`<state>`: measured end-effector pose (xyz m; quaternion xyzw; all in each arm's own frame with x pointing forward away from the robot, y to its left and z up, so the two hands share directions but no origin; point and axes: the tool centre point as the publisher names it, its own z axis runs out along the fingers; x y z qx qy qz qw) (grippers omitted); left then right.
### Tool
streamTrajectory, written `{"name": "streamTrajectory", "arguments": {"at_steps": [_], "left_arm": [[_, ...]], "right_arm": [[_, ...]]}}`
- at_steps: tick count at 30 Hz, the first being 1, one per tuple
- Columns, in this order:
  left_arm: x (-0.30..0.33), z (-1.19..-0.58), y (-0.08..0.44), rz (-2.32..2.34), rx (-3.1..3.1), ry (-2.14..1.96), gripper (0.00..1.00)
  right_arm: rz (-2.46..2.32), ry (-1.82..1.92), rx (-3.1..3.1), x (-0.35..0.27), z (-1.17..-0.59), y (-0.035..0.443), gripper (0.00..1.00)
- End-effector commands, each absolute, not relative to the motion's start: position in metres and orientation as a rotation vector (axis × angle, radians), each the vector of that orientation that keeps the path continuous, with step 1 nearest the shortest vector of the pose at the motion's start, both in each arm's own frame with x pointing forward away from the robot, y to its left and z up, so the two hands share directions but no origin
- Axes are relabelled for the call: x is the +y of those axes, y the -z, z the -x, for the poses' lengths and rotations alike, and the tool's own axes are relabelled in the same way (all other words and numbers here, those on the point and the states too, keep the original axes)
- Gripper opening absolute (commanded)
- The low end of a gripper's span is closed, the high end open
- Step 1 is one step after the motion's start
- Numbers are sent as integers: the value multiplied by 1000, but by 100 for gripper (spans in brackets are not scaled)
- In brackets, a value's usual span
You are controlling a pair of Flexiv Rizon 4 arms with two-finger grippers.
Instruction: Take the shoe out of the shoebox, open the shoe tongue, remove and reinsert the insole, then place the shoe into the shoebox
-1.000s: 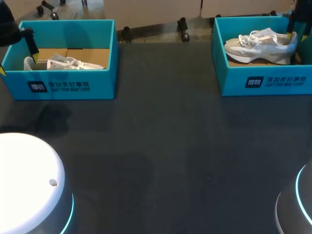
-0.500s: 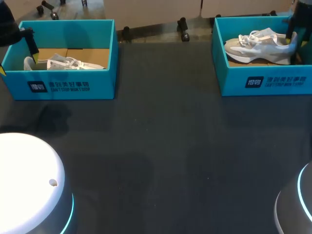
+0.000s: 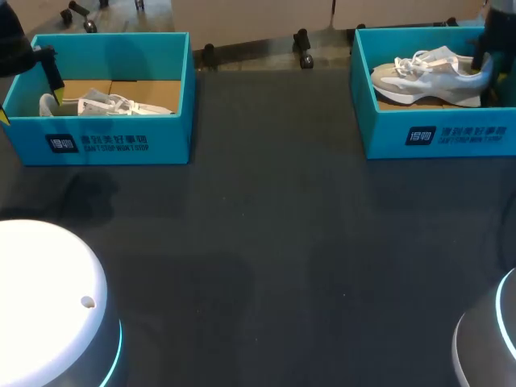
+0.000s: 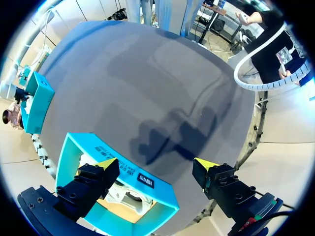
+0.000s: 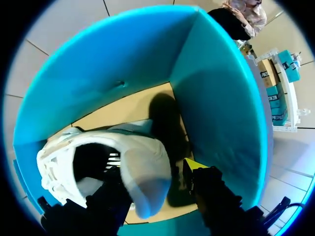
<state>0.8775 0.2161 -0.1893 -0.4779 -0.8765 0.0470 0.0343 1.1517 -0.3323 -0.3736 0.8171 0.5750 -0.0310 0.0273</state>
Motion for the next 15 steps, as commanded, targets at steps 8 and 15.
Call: {"name": "streamTrajectory", "arguments": {"at_steps": [8, 15], "left_arm": [[216, -878, 189, 1469, -2693, -142, 100], [216, -878, 189, 1469, -2693, -142, 100]], "right_arm": [[-2558, 129, 1798, -333, -1162, 391, 49], [-2569, 135, 1770, -333, -1160, 395, 27]]}}
